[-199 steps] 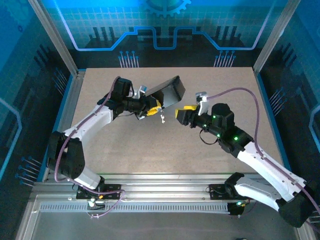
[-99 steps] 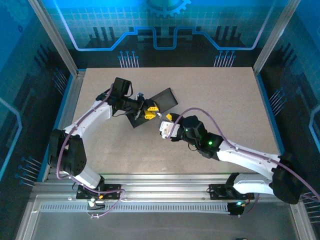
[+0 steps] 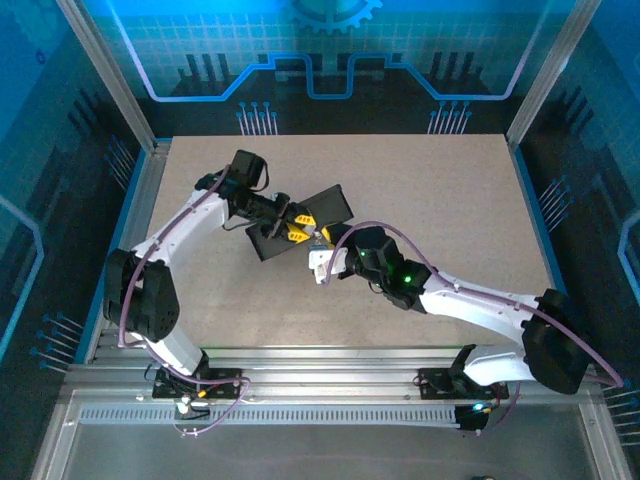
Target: Unlock the padlock with the key
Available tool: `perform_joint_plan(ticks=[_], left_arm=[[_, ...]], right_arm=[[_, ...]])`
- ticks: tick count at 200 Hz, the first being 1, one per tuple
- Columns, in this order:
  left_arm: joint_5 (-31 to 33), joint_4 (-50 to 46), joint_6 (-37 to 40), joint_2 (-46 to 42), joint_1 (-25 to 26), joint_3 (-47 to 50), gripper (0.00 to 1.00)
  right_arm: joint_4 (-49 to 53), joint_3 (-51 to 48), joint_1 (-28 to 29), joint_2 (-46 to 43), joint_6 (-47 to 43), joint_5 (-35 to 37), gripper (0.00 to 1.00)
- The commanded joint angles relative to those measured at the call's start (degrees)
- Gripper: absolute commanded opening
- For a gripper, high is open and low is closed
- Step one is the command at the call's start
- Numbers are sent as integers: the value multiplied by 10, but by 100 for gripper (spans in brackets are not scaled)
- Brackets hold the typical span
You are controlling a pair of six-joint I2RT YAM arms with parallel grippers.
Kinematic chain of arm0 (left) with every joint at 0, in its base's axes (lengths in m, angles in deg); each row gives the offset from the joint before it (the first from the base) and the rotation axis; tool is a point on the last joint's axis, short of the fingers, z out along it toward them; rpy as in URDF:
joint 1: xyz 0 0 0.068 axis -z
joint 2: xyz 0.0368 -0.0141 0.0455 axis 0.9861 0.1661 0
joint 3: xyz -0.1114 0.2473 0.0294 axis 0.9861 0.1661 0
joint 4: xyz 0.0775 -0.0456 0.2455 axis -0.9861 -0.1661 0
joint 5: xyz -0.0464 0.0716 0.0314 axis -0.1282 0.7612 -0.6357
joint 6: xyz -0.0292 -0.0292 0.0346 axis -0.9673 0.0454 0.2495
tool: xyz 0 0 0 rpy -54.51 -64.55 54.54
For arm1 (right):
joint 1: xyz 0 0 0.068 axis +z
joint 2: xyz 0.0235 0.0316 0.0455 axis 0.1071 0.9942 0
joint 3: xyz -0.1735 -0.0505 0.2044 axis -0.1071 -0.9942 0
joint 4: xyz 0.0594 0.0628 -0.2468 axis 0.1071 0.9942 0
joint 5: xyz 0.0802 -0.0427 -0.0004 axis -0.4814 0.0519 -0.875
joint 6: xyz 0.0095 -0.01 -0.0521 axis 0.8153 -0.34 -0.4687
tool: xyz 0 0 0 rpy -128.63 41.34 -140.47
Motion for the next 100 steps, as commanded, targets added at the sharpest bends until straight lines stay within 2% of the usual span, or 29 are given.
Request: perform_joint_plan(ticks=[1, 100], left_arm=[[-16, -60, 25, 11, -3, -28, 0], [-28, -43, 12, 22, -2, -29, 0]], right_arm=[[-12, 29, -12, 5, -22, -24, 39], [45, 44, -23, 15, -31, -46, 37]])
